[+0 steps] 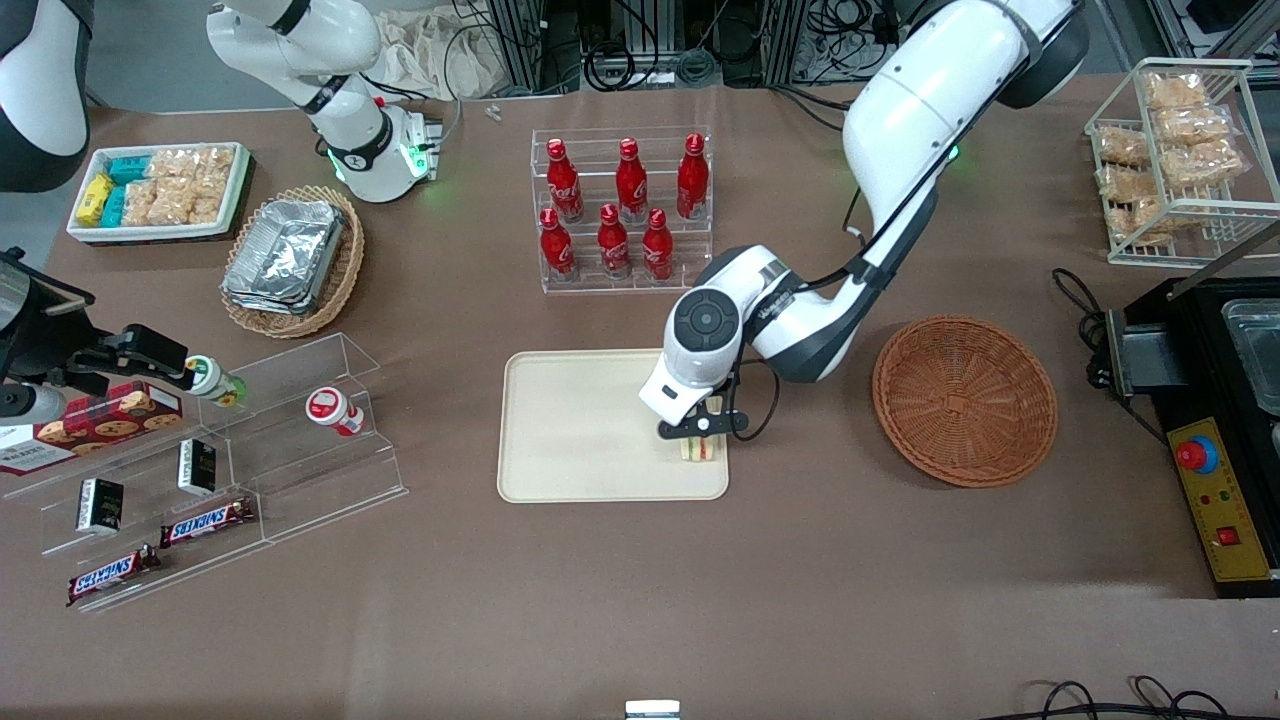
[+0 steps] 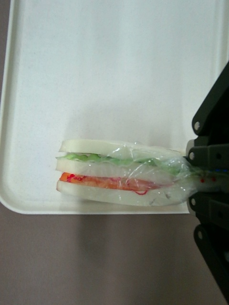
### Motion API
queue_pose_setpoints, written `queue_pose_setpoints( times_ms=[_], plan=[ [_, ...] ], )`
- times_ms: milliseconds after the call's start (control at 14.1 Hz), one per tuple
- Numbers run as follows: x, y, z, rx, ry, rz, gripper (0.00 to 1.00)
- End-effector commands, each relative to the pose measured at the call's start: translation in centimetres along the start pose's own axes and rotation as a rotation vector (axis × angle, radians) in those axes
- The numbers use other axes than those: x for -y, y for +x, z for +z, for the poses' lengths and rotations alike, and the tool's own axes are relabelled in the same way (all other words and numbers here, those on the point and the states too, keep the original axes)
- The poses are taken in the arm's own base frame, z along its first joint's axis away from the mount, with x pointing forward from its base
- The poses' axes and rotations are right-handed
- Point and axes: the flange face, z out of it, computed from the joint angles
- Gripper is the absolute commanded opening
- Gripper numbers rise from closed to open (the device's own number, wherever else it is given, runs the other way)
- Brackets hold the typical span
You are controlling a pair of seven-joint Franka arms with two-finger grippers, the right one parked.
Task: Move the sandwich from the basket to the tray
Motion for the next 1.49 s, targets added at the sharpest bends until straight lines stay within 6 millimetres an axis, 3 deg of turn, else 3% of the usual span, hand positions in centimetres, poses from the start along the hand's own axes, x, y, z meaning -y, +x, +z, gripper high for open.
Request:
queue_pose_setpoints(
  times_ms=[0, 71, 213, 283, 354, 567, 709, 921, 1134, 1346, 1417],
  plan=[
    [-0.7, 0.6, 0.7, -0.019, 0.005, 0.007, 0.00],
    [-0.6, 0.6, 0.8, -0.023, 0.010, 0.017, 0.00],
    [-0.4, 0.9, 0.8, -0.051, 0.031, 0.041, 0.45],
    [-0.2, 1.1, 0.5, -0.062, 0.034, 0.042, 0.77],
    [-0.2, 1.2, -0.1, -0.070, 0.033, 0.036, 0.99],
    [0.9, 1.7, -3.9, -0.097, 0.043, 0.012, 1.00],
    [1.9, 1.7, -7.5, -0.116, 0.073, -0.007, 1.00],
    [7.5, 3.5, -14.6, -0.136, 0.121, -0.088, 1.00],
    [11.9, 3.6, -20.2, -0.149, 0.184, -0.155, 1.00],
    [17.4, 4.8, -24.3, -0.187, 0.228, -0.241, 1.00],
    [20.1, 5.9, -25.3, -0.186, 0.234, -0.258, 1.00]
  ],
)
